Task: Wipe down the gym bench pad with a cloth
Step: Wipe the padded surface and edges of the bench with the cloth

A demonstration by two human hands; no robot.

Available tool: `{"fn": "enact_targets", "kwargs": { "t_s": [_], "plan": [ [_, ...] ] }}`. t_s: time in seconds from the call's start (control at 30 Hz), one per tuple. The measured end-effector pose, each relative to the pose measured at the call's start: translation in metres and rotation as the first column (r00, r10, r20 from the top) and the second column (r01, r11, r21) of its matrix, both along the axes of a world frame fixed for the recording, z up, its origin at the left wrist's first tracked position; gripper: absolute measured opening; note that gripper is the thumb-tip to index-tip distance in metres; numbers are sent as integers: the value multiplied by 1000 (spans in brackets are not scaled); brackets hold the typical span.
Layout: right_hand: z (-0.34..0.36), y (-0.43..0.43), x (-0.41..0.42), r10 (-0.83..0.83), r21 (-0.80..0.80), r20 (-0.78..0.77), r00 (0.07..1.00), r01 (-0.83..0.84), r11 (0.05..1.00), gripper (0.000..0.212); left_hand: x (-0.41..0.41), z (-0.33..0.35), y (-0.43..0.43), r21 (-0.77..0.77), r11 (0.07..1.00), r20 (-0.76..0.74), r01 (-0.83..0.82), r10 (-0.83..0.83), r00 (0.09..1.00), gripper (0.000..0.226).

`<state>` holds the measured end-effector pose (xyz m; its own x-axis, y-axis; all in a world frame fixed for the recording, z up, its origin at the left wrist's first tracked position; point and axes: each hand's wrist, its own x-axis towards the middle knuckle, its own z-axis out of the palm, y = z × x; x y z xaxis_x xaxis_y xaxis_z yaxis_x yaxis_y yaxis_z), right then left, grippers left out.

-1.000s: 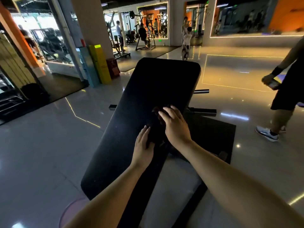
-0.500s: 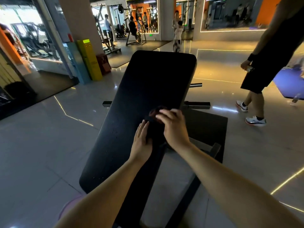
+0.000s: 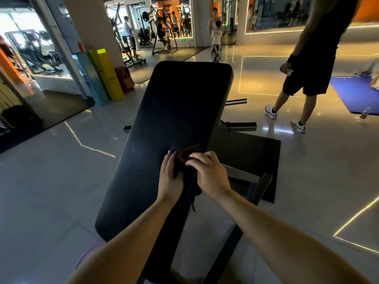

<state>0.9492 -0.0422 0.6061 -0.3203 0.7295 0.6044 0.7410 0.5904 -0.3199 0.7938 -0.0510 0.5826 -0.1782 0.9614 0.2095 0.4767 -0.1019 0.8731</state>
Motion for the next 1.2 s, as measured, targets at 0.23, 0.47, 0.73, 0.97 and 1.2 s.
{"fn": "enact_targets", "kwargs": {
  "t_s": [0.23, 0.47, 0.73, 0.97, 1.2],
  "plan": [
    [66, 79, 43, -171, -66, -222, 960, 160, 985, 46, 23, 2, -11, -60, 985, 28, -163, 165, 986, 69],
    [-6, 22, 29, 124, -100, -90, 988, -133, 986, 41, 45, -12, -29, -54, 948, -67, -313, 309, 949, 64],
    [-4, 18, 36, 297, -82, 92, 950, -290, 953, 47, 44, -38, -60, -78, 921, -153, -381, 367, 918, 63],
    [33, 56, 38, 161, -79, 42, 986, -158, 984, 47, 57, -36, -62, -92, 892, -170, -442, 424, 890, 57],
    [-34, -4, 24, 341, -215, 125, 932, -310, 926, 39, 63, -41, -76, -55, 887, -78, -458, 453, 888, 52]
  ]
}}
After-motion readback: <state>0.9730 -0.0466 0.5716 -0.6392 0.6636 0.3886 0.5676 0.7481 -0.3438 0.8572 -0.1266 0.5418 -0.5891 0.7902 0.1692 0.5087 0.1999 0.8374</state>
